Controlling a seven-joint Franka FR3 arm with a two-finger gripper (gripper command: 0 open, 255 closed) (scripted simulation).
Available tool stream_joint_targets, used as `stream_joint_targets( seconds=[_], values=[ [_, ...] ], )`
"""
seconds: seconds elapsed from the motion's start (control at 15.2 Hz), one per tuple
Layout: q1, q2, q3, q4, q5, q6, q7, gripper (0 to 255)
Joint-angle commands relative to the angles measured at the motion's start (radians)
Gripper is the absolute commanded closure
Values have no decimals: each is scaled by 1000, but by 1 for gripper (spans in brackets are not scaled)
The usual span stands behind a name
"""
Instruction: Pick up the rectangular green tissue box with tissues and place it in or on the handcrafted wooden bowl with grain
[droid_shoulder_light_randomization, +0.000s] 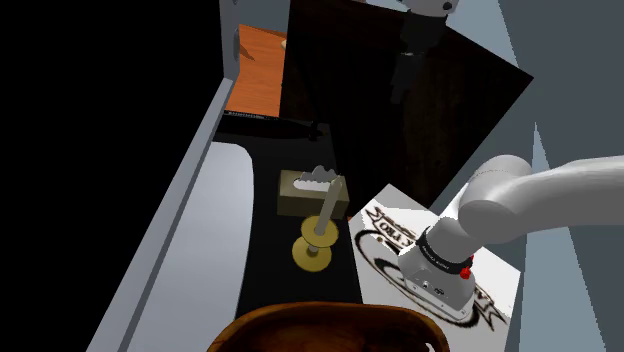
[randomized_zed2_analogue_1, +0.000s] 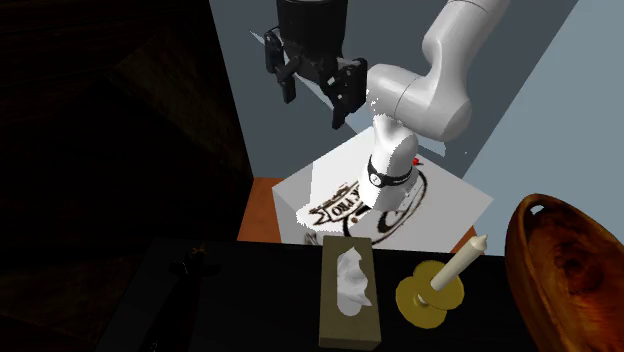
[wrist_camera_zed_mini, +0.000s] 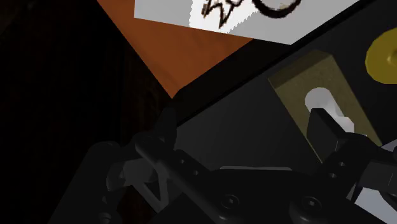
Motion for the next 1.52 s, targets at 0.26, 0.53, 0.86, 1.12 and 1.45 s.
stream_joint_targets(
  seconds=[0.26, 0.53, 0.86, 1.12, 1.45],
  values=[
    [44, 48, 121, -47, -15, 78, 59, 0],
    [81, 122, 243, -80, -41, 155, 127, 0],
    [112, 253, 396, -99, -97, 245, 230, 0],
    [118, 392, 520, -96, -174, 302, 335, 0],
    [111, 460, 562, -125, -227, 359, 389, 0]
  ],
)
